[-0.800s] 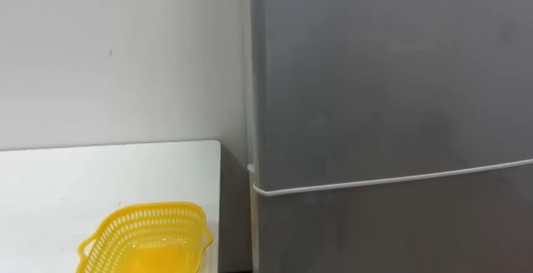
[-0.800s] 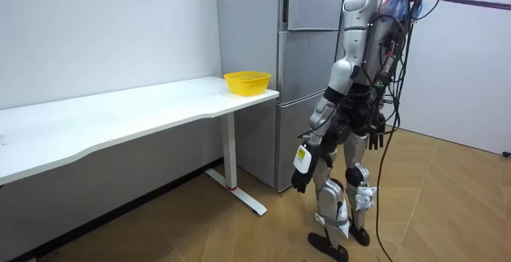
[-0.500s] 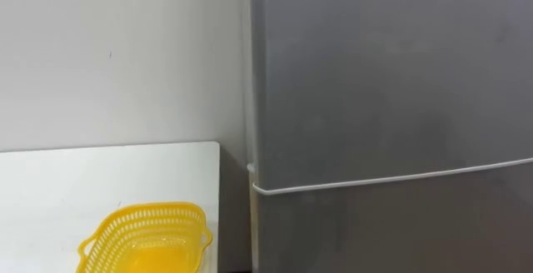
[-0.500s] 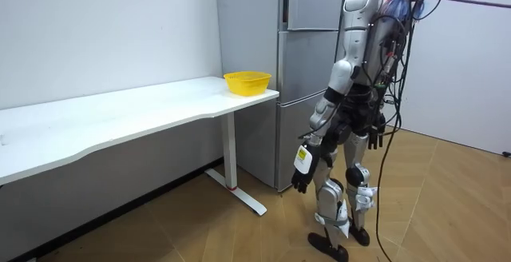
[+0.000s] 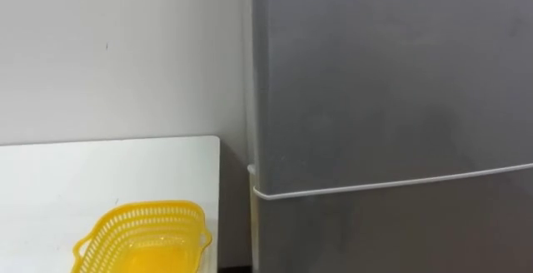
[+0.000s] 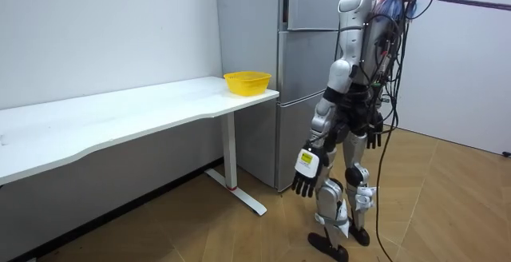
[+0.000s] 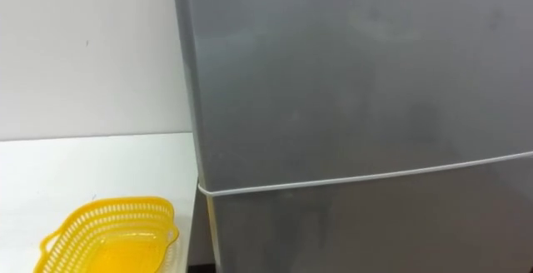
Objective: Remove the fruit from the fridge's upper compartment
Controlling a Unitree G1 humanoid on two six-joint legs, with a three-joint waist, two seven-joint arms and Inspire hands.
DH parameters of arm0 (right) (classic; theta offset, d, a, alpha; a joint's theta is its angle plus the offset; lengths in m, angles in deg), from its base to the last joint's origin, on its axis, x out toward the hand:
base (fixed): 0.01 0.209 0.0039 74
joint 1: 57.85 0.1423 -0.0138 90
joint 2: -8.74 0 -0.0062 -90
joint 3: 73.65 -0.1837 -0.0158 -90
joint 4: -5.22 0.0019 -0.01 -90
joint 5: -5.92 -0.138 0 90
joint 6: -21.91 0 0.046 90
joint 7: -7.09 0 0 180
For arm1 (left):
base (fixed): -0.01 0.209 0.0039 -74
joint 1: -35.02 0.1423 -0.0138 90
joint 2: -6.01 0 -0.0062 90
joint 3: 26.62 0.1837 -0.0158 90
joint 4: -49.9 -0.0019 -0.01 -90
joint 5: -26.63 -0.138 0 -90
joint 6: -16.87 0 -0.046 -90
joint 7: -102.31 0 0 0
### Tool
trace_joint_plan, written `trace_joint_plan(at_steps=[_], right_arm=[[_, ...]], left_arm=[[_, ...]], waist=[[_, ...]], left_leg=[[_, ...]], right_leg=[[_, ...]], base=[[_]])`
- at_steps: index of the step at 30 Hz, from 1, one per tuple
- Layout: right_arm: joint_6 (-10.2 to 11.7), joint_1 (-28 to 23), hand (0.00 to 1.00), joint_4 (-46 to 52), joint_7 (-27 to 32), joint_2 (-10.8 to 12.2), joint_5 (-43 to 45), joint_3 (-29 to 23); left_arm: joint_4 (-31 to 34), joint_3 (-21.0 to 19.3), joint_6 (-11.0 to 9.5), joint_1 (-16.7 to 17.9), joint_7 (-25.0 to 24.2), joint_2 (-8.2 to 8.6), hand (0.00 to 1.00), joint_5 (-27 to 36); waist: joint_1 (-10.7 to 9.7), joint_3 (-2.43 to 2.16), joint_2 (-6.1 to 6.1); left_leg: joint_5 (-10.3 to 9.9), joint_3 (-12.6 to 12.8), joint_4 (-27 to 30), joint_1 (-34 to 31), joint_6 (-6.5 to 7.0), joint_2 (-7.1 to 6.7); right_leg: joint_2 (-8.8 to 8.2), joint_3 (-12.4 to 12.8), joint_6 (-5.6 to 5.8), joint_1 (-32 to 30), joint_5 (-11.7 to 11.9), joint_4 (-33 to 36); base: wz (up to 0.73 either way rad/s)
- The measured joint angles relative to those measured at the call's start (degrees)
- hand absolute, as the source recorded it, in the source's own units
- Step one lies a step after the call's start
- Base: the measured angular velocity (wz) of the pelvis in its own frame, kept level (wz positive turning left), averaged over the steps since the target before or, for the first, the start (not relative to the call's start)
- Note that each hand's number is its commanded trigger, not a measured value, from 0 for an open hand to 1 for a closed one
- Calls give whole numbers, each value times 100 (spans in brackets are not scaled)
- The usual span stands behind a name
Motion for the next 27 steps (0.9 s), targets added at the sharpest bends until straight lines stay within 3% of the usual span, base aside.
trace_joint_plan(at_steps=[4,7,16,19,23,27], right_arm=[[1,-7,0,-23,56,-1,1,-41],[3,-35,0,-19,36,0,-46,-108],[-10,-35,0,4,45,-28,-143,-184],[-1,-37,0,54,47,-50,-142,-181],[37,-122,0,220,71,-58,-72,-181],[229,-157,0,421,63,-89,249,-368]], left_arm=[[-21,-35,-73,40,246,-1,0,823],[-12,-438,-328,61,338,37,0,1993],[240,-1361,-570,-80,922,109,0,4728],[349,-1686,-723,-143,1244,113,0,5982],[708,-1795,-905,-136,1647,106,0,6701],[1823,-1928,-1175,-158,2169,106,0,6735]], waist=[[14,14,37],[31,16,48],[135,10,40],[222,5,34],[238,3,74],[311,13,105]], left_leg=[[0,-1,-32,2,0,1],[0,-8,-33,14,0,1],[0,-7,-27,7,0,-2],[0,9,-10,29,0,-2],[1,1,-13,67,-1,6],[-8,-8,-29,25,-9,19]], right_leg=[[0,-3,0,0,0,10],[-1,-19,0,21,0,13],[0,-37,0,10,0,13],[-2,-21,1,-4,0,16],[1,-43,3,21,4,38],[7,-9,1,-58,3,114]], base=[[0],[0],[0],[-2],[1],[-3]])
